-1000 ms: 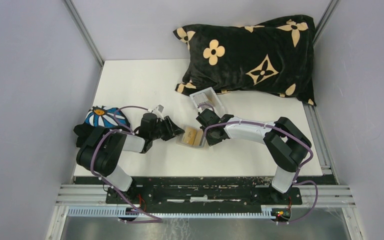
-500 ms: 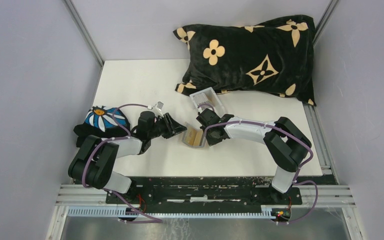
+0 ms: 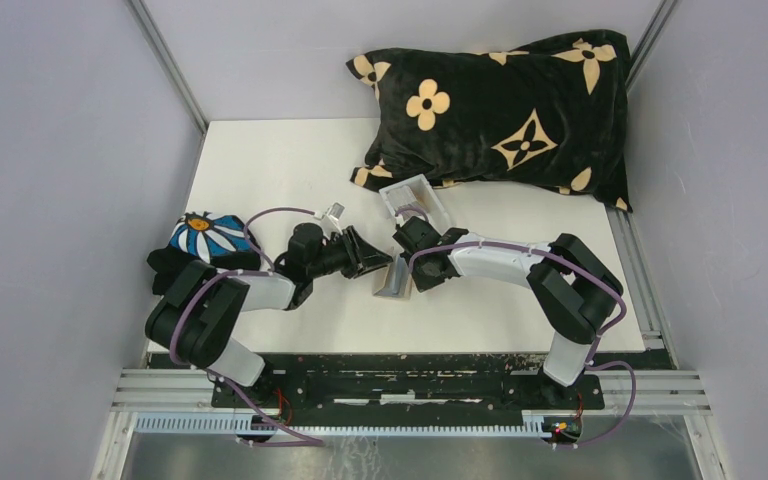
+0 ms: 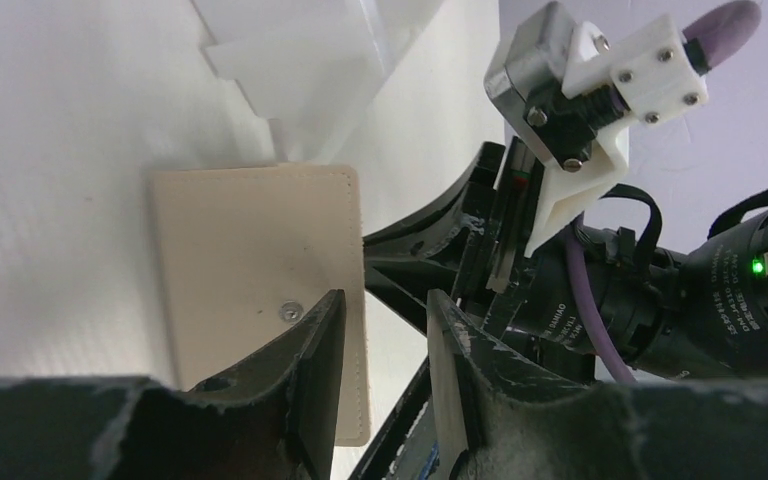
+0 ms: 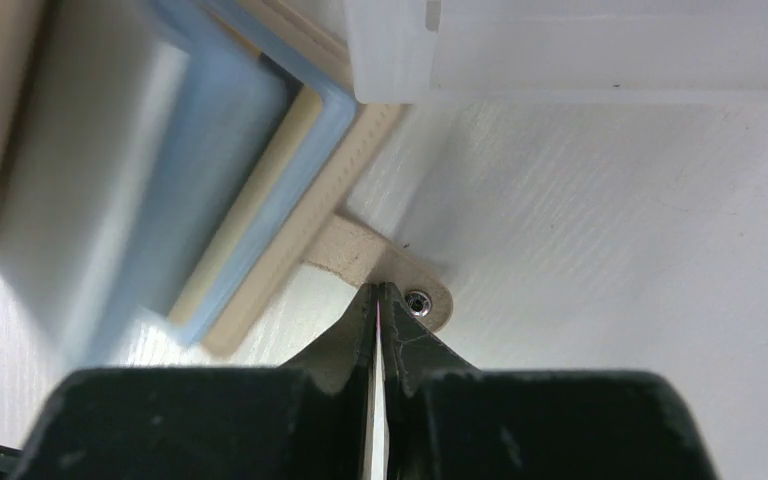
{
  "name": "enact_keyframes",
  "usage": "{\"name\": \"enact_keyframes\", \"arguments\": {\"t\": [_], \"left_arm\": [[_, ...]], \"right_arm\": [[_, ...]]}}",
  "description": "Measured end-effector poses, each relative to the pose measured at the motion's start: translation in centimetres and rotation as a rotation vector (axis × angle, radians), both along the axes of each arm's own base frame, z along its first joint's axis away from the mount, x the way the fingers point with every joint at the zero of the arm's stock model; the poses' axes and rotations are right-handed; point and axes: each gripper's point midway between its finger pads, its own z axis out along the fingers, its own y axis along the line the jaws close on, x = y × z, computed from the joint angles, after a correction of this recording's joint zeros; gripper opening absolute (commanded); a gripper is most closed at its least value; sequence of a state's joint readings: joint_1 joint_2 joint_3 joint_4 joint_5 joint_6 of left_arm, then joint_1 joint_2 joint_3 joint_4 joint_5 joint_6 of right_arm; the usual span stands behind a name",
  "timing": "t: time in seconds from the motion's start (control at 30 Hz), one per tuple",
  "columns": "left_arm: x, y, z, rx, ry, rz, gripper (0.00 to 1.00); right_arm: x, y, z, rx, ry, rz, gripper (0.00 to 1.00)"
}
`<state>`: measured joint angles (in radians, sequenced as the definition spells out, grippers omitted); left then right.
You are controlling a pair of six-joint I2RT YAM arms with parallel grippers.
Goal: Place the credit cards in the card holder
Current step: Close the card holder at the center of the board.
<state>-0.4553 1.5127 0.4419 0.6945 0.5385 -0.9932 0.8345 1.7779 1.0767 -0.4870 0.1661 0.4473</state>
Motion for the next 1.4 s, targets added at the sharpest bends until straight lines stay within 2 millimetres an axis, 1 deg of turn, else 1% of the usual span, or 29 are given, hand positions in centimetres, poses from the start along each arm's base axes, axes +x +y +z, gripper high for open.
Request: {"name": "enact_keyframes", "arguments": {"t": [0.2,0.4,0.57,0.67,0.77,0.93,1.0,1.17,1.3,1.4], "left_arm": [[-0.9,-1.4,0.0,-0.024,0.0,-0.048,0.41],[-1.0,-1.9,-0.1,-0.03,-0.01,-0.062,0.4],[-1.2,-2.1,-1.3,-0.02,0.012,-0.07,0.38],[-1.9,-2.3,-2.4,-0.008,0.036,-0.085,0.36],[-2.9,-2.1,-3.4,0.003,0.055,-0.095,0.35],[-4.7,-1.3,-5.2,0.032,0.103,-0.098,0.34],[-5.1,-1.0,-5.5,0.044,0.118,-0.097,0.34],[-5.1,-0.7,-5.3,0.075,0.104,-0.081,0.35],[-5.0,-0.3,-6.0,0.12,0.116,-0.06,0.35],[-4.7,-0.4,-6.1,0.143,0.122,-0.057,0.35]], "right_arm": [[0.0,0.0,0.0,0.007,0.009,-0.002,0.1],[0.0,0.0,0.0,0.014,0.025,-0.005,0.11],[0.1,0.0,0.0,0.012,0.035,-0.007,0.16],[0.2,0.1,0.1,0.009,0.037,-0.012,0.19],[0.4,-0.1,0.2,0.008,0.038,-0.023,0.2],[0.7,-0.2,0.5,0.001,0.036,-0.036,0.21],[0.8,-0.2,0.6,0.003,0.035,-0.042,0.21],[0.8,-0.1,0.8,0.004,0.038,-0.05,0.23],[1.0,-0.1,1.1,0.0,0.032,-0.057,0.24],[1.3,0.0,1.5,-0.002,0.022,-0.061,0.25]]}}
